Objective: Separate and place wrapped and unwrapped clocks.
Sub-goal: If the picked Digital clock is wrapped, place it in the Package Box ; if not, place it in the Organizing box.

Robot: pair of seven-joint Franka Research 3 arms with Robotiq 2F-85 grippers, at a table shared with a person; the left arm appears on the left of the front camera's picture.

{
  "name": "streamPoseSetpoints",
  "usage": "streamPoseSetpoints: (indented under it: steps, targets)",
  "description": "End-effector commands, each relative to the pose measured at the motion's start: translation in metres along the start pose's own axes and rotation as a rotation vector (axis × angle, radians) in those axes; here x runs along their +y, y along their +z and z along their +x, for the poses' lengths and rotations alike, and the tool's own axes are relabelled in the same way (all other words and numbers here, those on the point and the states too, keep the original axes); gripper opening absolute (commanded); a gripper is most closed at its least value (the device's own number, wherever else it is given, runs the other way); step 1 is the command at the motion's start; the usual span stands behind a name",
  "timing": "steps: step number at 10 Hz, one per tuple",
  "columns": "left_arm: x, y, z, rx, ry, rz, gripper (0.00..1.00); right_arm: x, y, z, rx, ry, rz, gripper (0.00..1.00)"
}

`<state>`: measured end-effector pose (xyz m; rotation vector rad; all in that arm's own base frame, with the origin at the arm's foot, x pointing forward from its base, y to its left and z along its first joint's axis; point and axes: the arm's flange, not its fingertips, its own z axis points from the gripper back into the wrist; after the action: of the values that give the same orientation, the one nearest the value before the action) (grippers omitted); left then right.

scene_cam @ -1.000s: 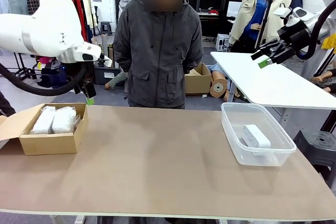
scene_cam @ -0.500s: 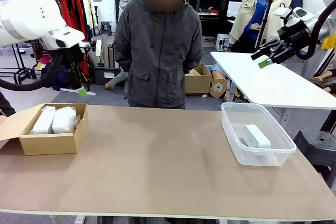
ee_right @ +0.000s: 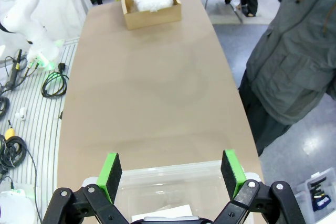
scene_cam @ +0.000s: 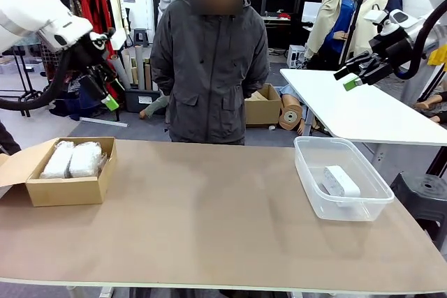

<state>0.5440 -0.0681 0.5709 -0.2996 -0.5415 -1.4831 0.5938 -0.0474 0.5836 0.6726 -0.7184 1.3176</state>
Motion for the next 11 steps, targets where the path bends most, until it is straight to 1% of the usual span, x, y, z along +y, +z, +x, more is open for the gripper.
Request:
streamPoseSetpoints:
  steps: [1,2,8,9,10,11]
  targets:
    - [0.012,0.006,-0.009,-0.107,0.021,-0.021,1.0,0.001,0.001,0.001,0.002,0.003,-0.004,1.0]
    - [0.012,0.007,-0.011,-0.156,0.04,-0.019,1.0,0.001,0.001,0.001,0.002,0.003,-0.004,1.0]
    - [0.021,0.012,-0.04,-0.255,0.045,0.004,1.0,0.001,0.001,0.001,0.002,0.003,-0.004,1.0]
    - [0.02,0.012,-0.041,-0.252,0.041,0.005,1.0,0.001,0.001,0.001,0.002,0.003,-0.004,1.0]
    - [0.021,0.012,-0.037,-0.248,0.063,0.009,1.0,0.001,0.001,0.001,0.002,0.003,-0.004,1.0]
    - [0.026,0.013,-0.036,-0.238,0.177,0.059,1.0,0.001,0.001,0.001,0.002,0.003,-0.004,1.0]
